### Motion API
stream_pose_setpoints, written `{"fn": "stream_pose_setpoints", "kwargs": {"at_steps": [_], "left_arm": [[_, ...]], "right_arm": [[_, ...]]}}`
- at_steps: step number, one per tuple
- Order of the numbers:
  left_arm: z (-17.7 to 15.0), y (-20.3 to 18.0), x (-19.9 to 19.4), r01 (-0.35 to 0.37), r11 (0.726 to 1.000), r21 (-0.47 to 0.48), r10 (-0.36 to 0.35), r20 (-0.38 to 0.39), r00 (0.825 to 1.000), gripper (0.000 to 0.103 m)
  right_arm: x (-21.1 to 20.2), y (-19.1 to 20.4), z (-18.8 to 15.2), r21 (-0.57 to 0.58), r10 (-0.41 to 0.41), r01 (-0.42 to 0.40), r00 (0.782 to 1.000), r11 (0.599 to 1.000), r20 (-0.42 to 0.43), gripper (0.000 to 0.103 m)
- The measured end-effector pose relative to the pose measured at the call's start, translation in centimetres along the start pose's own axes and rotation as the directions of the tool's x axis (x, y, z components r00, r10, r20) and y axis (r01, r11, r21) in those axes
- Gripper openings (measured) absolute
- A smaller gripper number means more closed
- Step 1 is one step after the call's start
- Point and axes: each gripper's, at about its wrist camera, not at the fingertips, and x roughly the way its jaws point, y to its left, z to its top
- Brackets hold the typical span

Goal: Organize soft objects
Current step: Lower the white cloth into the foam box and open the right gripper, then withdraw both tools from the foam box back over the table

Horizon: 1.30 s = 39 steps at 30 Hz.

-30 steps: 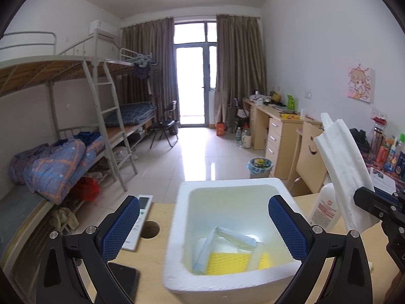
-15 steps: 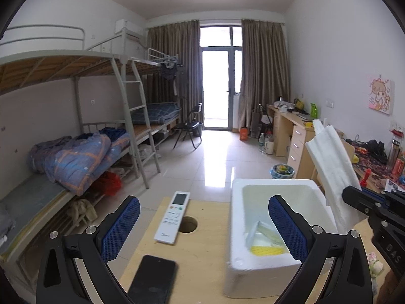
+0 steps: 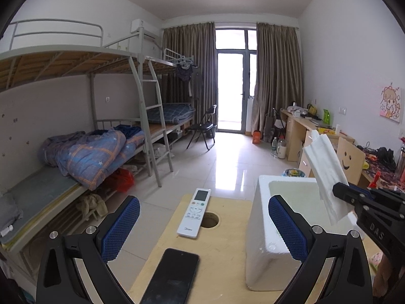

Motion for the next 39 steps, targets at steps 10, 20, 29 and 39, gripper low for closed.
{"fn": "stream_pose_setpoints", "kwargs": {"at_steps": [10, 20, 29, 39], "left_arm": [[-0.4, 0.7, -0.6, -0.001, 1.000, -0.014, 0.001, -0.001, 1.000, 0.102], [-0.5, 0.9, -0.9, -0.002, 1.000, -0.013, 0.002, -0.004, 1.000, 0.102], [-0.7, 0.9, -1.1, -0.007, 1.000, -0.009, 0.007, -0.013, 1.000, 0.102], [-0.5, -0.3, -3.0, 0.008, 1.000, 0.005, -0.008, 0.005, 1.000, 0.102]], "right_arm": [[2.5, -0.7, -0.5, 0.032, -0.015, 0.017, 0.998, 0.999, -0.067, 0.035], [1.9, -1.0, -0.9, 0.054, -0.038, 0.040, 0.998, 0.998, -0.052, 0.103], [0.7, -1.7, -0.5, 0.096, -0.048, 0.051, 0.998, 0.994, -0.032, 0.103], [-2.0, -1.1, -0.4, 0.065, -0.047, 0.047, 0.999, 0.997, 0.000, 0.103]]}}
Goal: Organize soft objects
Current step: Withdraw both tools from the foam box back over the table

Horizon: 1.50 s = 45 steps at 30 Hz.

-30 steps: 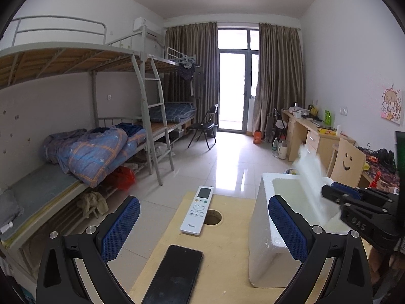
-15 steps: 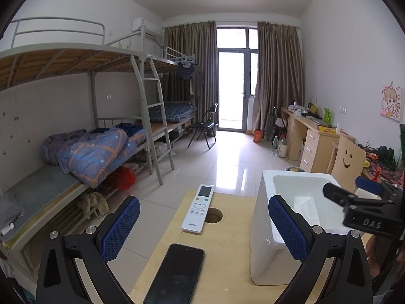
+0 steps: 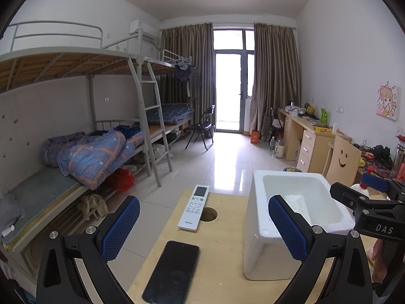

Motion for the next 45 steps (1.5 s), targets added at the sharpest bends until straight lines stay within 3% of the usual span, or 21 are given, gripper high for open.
{"fn": "stream_pose_setpoints", "kwargs": {"at_steps": [28, 45], "left_arm": [[-2.2, -2.1, -10.0, 0.048, 0.998, 0.028, -0.050, 0.074, 0.996, 0.102], [-5.8, -3.5, -15.3, 0.120, 0.992, 0.029, -0.122, 0.092, 0.988, 0.102]], "right_arm": [[-10.9, 0.4, -2.4, -0.037, -0.019, 0.024, 0.992, 0.999, 0.126, 0.103], [-16.7, 0.3, -6.9, -0.011, -0.045, 0.048, 0.986, 0.999, 0.158, 0.103]]}}
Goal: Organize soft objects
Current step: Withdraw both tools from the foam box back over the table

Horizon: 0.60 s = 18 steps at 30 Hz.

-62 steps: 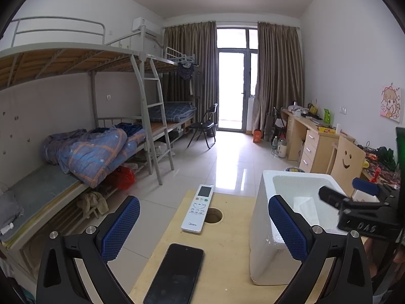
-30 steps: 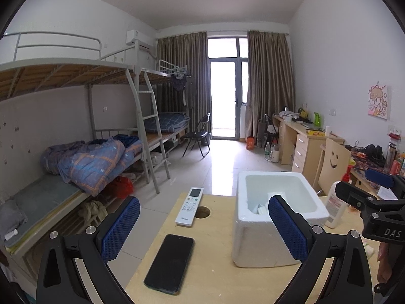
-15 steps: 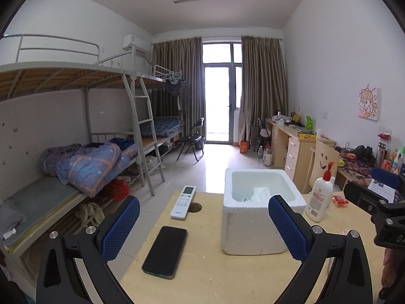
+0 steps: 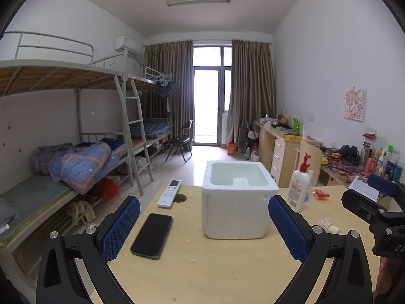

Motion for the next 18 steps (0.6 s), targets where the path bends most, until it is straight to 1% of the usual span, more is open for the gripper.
{"fn": "stream_pose_setpoints", "kwargs": {"at_steps": [9, 13, 18], "left_arm": [[-1.3, -1.2, -2.2, 0.031, 0.999, 0.011, -0.031, 0.021, 0.999, 0.102], [-1.9, -1.7, -3.1, 0.055, 0.998, 0.023, -0.055, 0.027, 0.998, 0.102], [-2.6, -1.9, -4.1, 0.067, 0.998, 0.015, -0.068, 0.044, 0.997, 0.102]], "right_arm": [[-2.4, 0.2, -1.6, 0.001, -0.014, 0.014, 1.000, 1.000, 0.017, 0.103], [-3.4, 0.4, -2.5, 0.000, -0.016, 0.016, 1.000, 1.000, 0.024, 0.103], [-4.2, 0.5, -3.6, 0.001, -0.027, 0.027, 0.999, 1.000, 0.029, 0.103]]}}
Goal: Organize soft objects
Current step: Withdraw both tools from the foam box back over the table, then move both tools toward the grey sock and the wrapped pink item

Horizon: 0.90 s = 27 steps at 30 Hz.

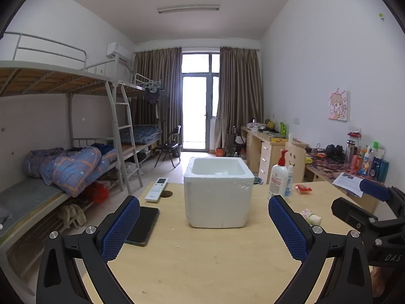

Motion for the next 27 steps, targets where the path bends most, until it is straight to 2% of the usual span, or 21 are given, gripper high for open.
{"fn": "stream_pose_setpoints", "kwargs": {"at_steps": [14, 19, 27], "left_arm": [[-3.6, -0.8, -1.3, 0.036, 0.999, -0.020, -0.035, 0.055, 0.998, 0.102], [-4.9, -0.8, -0.6, 0.064, 0.997, -0.037, -0.063, 0.028, 0.998, 0.102], [-6.8, -0.5, 0.6, 0.043, 0.998, -0.046, -0.042, 0.021, 0.999, 0.102]], "right_arm": [[-2.9, 0.0, -4.0, -0.017, -0.066, 0.067, 0.994, 0.998, 0.085, 0.103], [-2.8, -0.4, -5.8, -0.009, -0.075, 0.076, 0.993, 0.997, 0.094, 0.103], [-2.3, -0.5, -7.9, -0.013, -0.110, 0.111, 0.990, 0.994, 0.084, 0.103]]}}
